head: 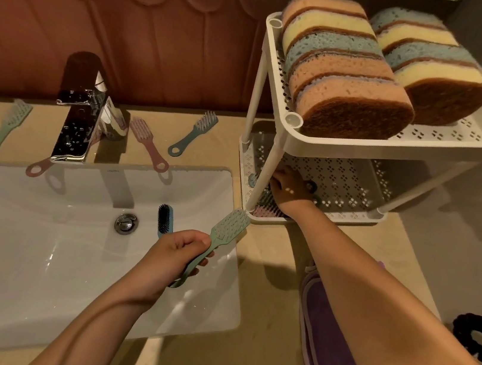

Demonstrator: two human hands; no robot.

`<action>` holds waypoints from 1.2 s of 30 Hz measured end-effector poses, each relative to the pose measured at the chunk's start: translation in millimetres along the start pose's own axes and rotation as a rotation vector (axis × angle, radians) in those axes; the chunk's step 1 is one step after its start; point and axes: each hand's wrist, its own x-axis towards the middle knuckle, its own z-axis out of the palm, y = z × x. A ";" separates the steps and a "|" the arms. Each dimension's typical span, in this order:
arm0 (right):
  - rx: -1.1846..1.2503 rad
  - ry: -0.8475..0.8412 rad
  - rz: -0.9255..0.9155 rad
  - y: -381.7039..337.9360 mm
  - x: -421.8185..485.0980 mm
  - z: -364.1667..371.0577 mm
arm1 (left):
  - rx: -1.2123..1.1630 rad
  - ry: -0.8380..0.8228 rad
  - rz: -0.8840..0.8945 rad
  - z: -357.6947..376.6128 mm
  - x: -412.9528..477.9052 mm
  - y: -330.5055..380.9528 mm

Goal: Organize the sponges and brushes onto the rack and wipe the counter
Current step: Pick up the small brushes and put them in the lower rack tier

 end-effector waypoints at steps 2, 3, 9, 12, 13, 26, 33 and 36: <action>-0.006 -0.005 -0.003 1.4 -2.6 1.9 | -0.001 0.002 -0.002 -0.4 -0.4 -0.6; -0.010 -0.006 -0.001 2.0 -3.9 2.5 | -0.002 0.000 -0.003 -0.3 -0.7 -0.7; -0.042 -0.009 -0.015 3.1 -10.2 2.8 | -0.013 -0.014 0.005 2.2 -2.2 1.0; 0.016 0.028 -0.022 4.7 -15.3 4.1 | -0.019 -0.021 0.012 4.2 -4.5 1.8; 0.059 0.062 -0.025 5.5 -18.5 4.8 | -0.022 -0.023 0.013 4.8 -4.9 2.0; 0.959 0.314 0.218 -46.3 -134.8 -2.5 | -0.009 -0.011 0.033 23.4 -13.5 -3.0; 1.293 0.102 0.258 -74.2 -178.7 14.8 | 0.116 0.052 0.180 44.3 -12.9 -4.9; 1.325 0.144 0.221 -76.0 -181.9 11.4 | 0.282 0.000 0.269 55.0 -10.1 -5.5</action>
